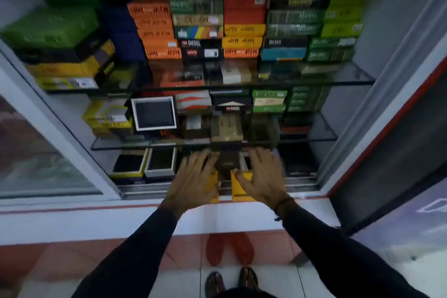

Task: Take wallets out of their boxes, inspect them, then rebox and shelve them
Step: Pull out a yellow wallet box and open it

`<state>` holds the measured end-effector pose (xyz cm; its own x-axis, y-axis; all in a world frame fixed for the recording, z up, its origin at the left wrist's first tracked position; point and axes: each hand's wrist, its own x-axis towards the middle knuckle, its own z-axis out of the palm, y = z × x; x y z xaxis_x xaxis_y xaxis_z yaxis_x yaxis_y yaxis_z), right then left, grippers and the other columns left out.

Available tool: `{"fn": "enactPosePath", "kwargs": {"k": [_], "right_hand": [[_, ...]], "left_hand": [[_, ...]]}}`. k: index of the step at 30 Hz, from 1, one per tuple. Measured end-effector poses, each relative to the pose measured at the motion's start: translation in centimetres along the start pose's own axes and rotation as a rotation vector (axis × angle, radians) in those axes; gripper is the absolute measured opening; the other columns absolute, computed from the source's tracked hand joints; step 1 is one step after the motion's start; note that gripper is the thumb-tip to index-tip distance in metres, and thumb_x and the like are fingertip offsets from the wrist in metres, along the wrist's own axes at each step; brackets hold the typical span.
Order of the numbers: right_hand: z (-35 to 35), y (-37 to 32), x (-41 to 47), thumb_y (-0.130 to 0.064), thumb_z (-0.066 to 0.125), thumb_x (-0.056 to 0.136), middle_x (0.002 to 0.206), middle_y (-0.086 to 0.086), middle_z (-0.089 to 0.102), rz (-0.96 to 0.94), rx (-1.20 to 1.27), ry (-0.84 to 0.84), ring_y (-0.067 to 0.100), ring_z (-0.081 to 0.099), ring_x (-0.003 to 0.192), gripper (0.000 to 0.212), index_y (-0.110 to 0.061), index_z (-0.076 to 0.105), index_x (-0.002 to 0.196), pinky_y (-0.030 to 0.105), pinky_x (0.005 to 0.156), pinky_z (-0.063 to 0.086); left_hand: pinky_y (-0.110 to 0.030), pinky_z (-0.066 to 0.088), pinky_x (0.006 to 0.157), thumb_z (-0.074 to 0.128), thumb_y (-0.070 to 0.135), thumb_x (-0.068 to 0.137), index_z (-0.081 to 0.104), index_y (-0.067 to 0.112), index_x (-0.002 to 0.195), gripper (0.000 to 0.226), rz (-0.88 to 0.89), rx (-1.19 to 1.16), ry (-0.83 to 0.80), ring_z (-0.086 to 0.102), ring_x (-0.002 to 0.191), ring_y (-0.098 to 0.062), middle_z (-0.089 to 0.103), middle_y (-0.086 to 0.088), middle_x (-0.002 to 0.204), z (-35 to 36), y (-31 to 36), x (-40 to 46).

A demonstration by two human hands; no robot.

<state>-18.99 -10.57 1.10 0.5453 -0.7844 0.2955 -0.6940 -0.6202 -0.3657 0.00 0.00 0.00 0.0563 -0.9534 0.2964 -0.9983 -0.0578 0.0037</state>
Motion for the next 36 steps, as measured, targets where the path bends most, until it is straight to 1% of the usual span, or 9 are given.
{"fn": "enactPosePath", "kwargs": {"k": [5,8,10,16,20,24,30,34,36], "right_hand": [[6.7,-1.8,0.4,-0.013,0.054,0.093,0.095,0.014,0.071,0.465,0.669,-0.386,0.028,0.065,0.087,0.019,-0.008,0.071,0.101,0.046,0.084,0.055],[10.6,-2.4,1.8,-0.023,0.054,0.082,0.093,0.017,0.072,0.640,0.782,-0.544,0.036,0.066,0.086,0.017,-0.017,0.069,0.078,0.051,0.085,0.054],[13.0,-2.0,2.4,-0.023,0.055,0.085,0.085,0.013,0.067,0.719,0.777,-0.585,0.030,0.061,0.075,0.018,-0.021,0.061,0.068,0.044,0.074,0.050],[12.6,-2.8,2.8,-0.024,0.053,0.093,0.085,0.017,0.068,0.726,0.680,-0.552,0.033,0.063,0.082,0.027,-0.011,0.066,0.074,0.043,0.081,0.054],[12.3,-3.1,2.6,-0.025,0.068,0.081,0.084,0.011,0.077,0.669,0.459,-0.479,0.025,0.067,0.077,0.019,-0.007,0.076,0.080,0.024,0.057,0.048],[11.5,-3.4,2.7,-0.015,0.074,0.075,0.089,0.008,0.078,0.690,0.410,-0.383,0.025,0.071,0.088,0.009,-0.010,0.077,0.081,0.032,0.075,0.058],[10.2,-1.8,3.4,-0.010,0.074,0.079,0.097,0.007,0.078,0.640,0.422,-0.331,0.024,0.071,0.096,0.012,-0.009,0.079,0.090,0.027,0.076,0.053],[10.2,-1.7,3.7,-0.010,0.075,0.079,0.105,0.010,0.077,0.585,0.436,-0.368,0.024,0.070,0.102,0.018,-0.007,0.077,0.096,0.032,0.087,0.056],[10.5,-1.8,3.8,-0.012,0.074,0.080,0.103,0.010,0.077,0.550,0.376,-0.398,0.024,0.070,0.101,0.016,-0.007,0.076,0.095,0.032,0.085,0.057]], "left_hand": [[-0.043,0.042,0.090,0.071,0.059,0.058,0.028,0.016,0.149,0.109,-0.036,0.005,-0.379,0.047,0.112,-0.028,0.043,-0.008,0.149,6.0,-0.9,0.9],[-0.045,0.038,0.098,0.076,0.059,0.056,0.020,0.016,0.153,0.120,-0.061,0.028,-0.506,0.044,0.119,-0.030,0.038,-0.007,0.155,8.1,-1.3,2.4],[-0.045,0.035,0.101,0.079,0.057,0.056,0.015,0.019,0.154,0.123,-0.079,-0.005,-0.566,0.043,0.123,-0.030,0.044,-0.006,0.151,9.2,-1.7,3.2],[-0.048,0.041,0.107,0.089,0.047,0.042,0.024,0.032,0.151,0.128,-0.182,-0.410,-0.499,0.044,0.131,-0.029,0.047,-0.002,0.146,8.1,-4.6,3.6],[-0.047,0.049,0.102,0.092,0.038,0.044,0.030,0.039,0.147,0.120,-0.301,-0.749,-0.425,0.046,0.127,-0.020,0.042,0.007,0.140,5.0,-7.4,2.3],[-0.043,0.057,0.095,0.096,0.014,0.049,0.040,0.039,0.141,0.111,-0.387,-0.963,-0.396,0.053,0.122,-0.015,0.047,0.005,0.136,2.8,-10.3,-0.6],[-0.030,0.063,0.069,0.086,-0.018,0.058,0.039,0.027,0.142,0.107,-0.626,-1.210,-0.407,0.067,0.109,-0.020,0.054,0.004,0.131,2.3,-12.4,-4.2],[-0.042,0.064,0.072,0.086,-0.018,0.057,0.041,0.028,0.140,0.105,-0.651,-1.230,-0.450,0.071,0.102,-0.028,0.055,-0.003,0.132,4.3,-11.1,-4.3],[-0.037,0.064,0.068,0.087,-0.018,0.056,0.042,0.022,0.141,0.104,-0.662,-1.206,-0.464,0.069,0.101,-0.026,0.057,-0.005,0.126,5.4,-9.8,-3.9]]}}
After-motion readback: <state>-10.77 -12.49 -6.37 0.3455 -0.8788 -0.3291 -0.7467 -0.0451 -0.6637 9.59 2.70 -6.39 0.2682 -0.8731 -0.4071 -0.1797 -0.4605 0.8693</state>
